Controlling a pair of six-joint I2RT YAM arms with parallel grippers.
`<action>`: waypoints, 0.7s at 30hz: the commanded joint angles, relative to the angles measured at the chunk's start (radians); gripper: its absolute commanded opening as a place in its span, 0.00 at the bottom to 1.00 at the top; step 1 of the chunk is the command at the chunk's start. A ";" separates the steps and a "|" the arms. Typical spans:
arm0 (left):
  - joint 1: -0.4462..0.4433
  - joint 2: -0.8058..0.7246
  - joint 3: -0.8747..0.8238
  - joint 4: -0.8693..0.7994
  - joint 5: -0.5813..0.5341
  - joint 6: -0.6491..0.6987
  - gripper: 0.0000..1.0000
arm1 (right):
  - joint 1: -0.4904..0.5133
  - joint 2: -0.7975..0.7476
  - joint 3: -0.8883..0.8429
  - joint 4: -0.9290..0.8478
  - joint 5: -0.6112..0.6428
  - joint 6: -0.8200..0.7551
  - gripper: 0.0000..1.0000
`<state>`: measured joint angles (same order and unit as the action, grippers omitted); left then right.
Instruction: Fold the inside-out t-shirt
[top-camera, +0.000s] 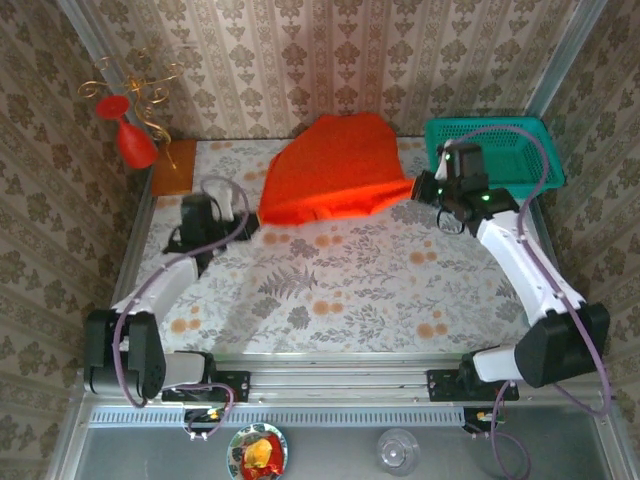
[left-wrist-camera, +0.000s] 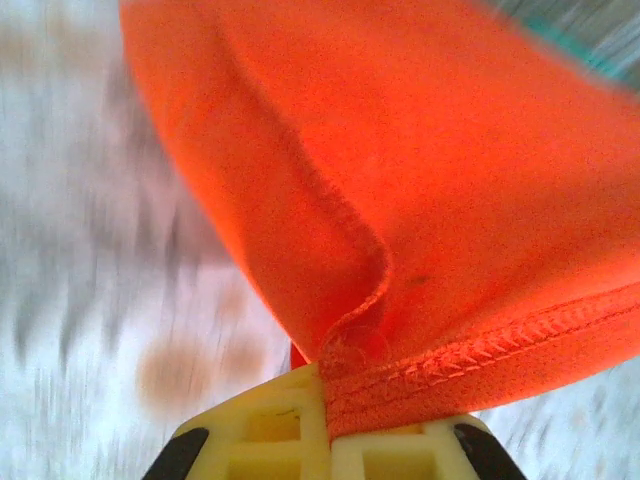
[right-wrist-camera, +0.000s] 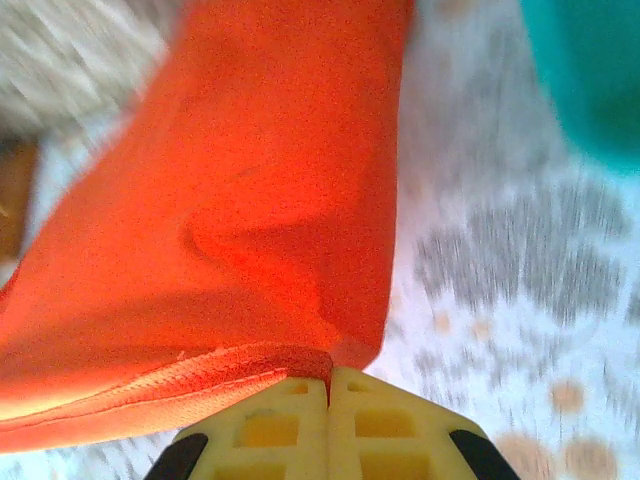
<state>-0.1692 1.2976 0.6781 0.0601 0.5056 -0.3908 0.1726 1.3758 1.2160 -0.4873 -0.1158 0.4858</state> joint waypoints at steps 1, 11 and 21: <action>-0.044 -0.010 -0.111 0.121 -0.037 -0.016 0.07 | -0.001 0.057 -0.082 0.047 -0.131 0.042 0.00; -0.278 -0.158 -0.086 -0.045 -0.215 0.202 0.56 | 0.032 0.085 -0.121 0.022 -0.190 -0.022 0.00; -0.548 0.099 0.185 -0.079 -0.073 0.542 0.69 | 0.062 0.030 -0.063 -0.045 -0.201 -0.022 0.00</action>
<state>-0.6819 1.3094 0.7830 0.0288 0.3775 0.0059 0.2245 1.4460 1.1095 -0.4946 -0.2962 0.4713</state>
